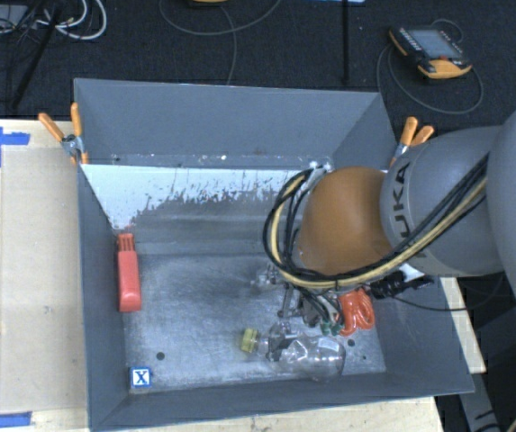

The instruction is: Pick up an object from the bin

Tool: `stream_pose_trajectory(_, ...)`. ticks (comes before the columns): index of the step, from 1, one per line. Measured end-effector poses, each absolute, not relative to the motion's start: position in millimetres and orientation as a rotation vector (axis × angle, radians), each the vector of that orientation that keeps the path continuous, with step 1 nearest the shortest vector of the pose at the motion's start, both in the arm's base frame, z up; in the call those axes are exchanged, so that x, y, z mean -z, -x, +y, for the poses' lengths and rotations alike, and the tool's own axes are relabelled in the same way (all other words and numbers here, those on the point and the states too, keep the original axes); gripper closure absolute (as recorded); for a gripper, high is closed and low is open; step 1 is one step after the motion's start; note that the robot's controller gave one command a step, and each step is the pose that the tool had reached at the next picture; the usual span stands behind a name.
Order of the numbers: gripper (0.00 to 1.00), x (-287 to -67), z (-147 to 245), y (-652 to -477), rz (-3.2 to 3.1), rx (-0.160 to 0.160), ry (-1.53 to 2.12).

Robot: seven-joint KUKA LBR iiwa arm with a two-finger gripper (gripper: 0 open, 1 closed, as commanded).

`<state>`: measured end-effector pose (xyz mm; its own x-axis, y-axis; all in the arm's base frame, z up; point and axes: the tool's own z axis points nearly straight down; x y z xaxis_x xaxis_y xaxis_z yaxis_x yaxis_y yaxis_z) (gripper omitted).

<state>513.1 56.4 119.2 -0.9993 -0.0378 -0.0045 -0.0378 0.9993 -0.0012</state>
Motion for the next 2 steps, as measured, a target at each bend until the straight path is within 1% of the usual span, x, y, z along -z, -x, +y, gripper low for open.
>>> stream_pose_trajectory(1,0.00,-91,73,-499.3,3.126,-0.004,0.361)
stream_pose_trajectory(2,0.00,-88,61,-494.6,3.012,-0.002,0.906)
